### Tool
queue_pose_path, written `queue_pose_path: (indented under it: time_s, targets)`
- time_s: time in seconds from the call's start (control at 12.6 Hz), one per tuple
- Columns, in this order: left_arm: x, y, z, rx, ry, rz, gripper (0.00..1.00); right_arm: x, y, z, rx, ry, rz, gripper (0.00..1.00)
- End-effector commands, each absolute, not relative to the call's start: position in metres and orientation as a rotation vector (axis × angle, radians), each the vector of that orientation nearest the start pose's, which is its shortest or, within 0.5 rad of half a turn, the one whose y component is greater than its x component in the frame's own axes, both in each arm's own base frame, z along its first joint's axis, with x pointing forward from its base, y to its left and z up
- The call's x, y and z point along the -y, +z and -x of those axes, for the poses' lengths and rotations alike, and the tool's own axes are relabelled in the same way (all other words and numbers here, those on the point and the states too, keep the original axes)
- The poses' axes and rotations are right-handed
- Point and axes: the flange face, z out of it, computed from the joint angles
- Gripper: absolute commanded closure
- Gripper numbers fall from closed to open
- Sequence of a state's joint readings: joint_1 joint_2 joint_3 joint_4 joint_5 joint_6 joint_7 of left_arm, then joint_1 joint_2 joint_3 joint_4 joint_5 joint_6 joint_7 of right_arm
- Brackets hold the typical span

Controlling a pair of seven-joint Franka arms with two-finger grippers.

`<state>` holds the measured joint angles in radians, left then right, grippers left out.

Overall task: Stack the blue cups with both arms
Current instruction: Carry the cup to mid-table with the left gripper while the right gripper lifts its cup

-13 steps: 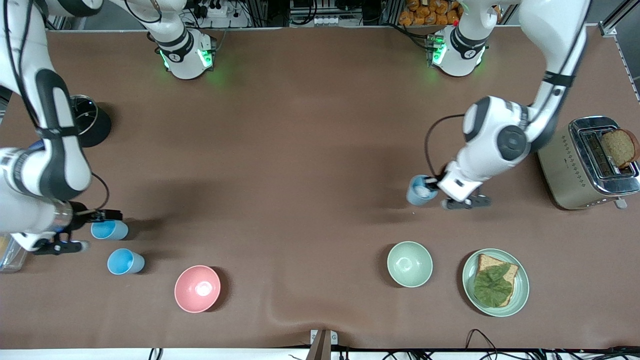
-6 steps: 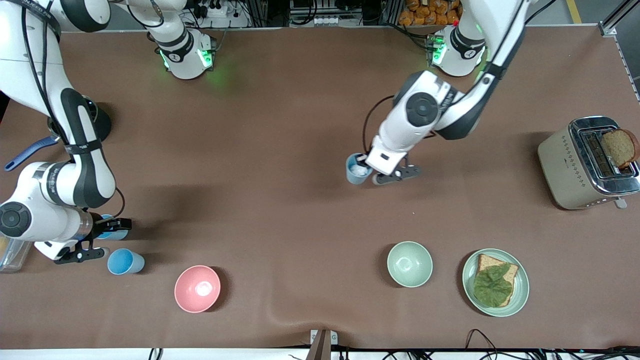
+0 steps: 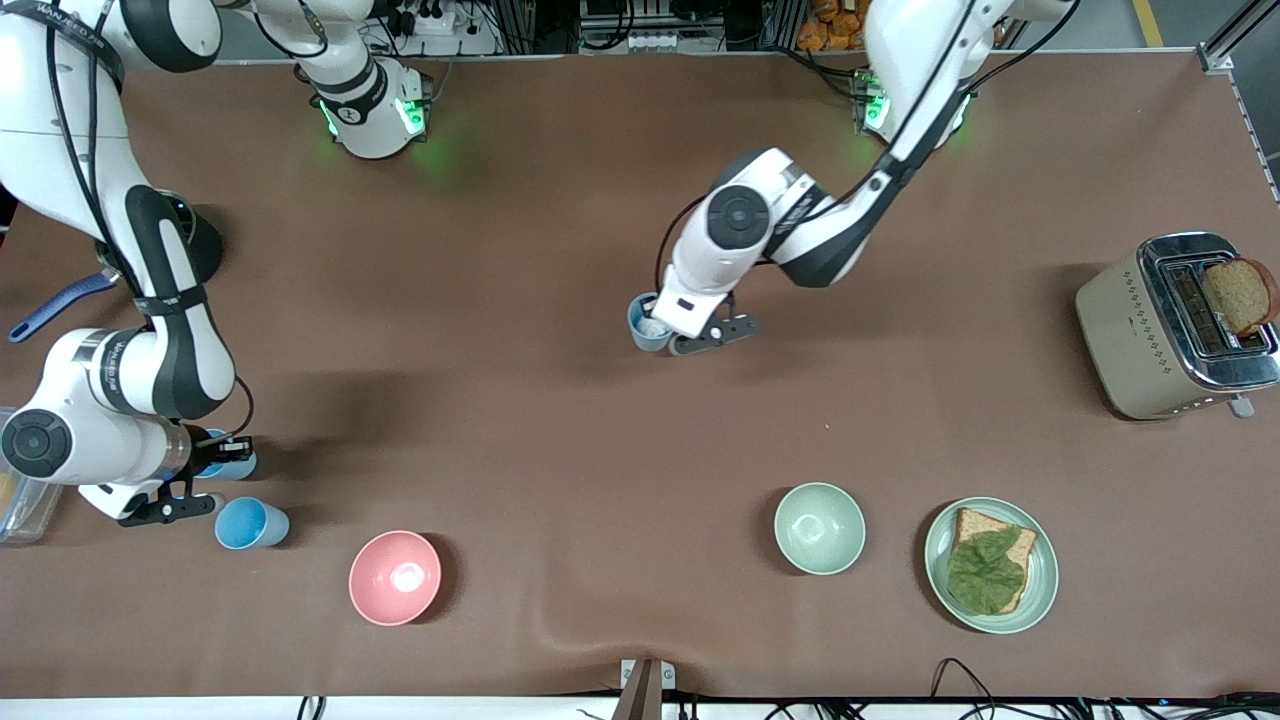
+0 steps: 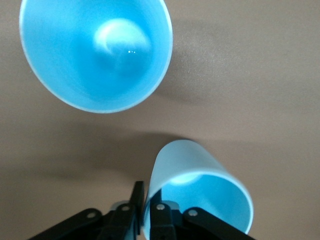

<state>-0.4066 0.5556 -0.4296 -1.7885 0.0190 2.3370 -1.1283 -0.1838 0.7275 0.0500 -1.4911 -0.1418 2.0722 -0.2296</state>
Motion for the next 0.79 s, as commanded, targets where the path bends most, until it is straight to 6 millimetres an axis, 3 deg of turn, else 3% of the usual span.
queue_pose_path:
  time_s: [0.0, 0.24, 0.32, 0.4, 0.48, 0.63, 0.71]
  targets:
    - [0.492, 0.251, -0.467, 0.613, 0.252, 3.217, 1.00, 0.098, 0.243, -0.694, 0.306, 0.236, 3.185, 1.00]
    - [0.492, 0.232, -0.468, 0.561, 0.235, 3.202, 1.00, 0.062, 0.281, -0.692, 0.355, 0.301, 3.180, 1.00]
    - [0.494, 0.233, -0.470, 0.553, 0.224, 3.206, 0.92, 0.048, 0.296, -0.692, 0.370, 0.291, 3.183, 1.00]
    - [0.494, 0.235, -0.472, 0.561, 0.219, 3.208, 0.64, 0.036, 0.306, -0.690, 0.361, 0.298, 3.183, 1.00]
    - [0.493, 0.240, -0.473, 0.553, 0.210, 3.214, 0.14, 0.015, 0.319, -0.687, 0.354, 0.326, 3.184, 1.00]
    - [0.491, 0.249, -0.477, 0.546, 0.184, 3.223, 0.00, -0.043, 0.344, -0.677, 0.287, 0.365, 3.200, 1.00]
    - [0.490, 0.262, -0.480, 0.554, 0.158, 3.233, 0.00, -0.068, 0.353, -0.674, 0.243, 0.355, 3.182, 1.00]
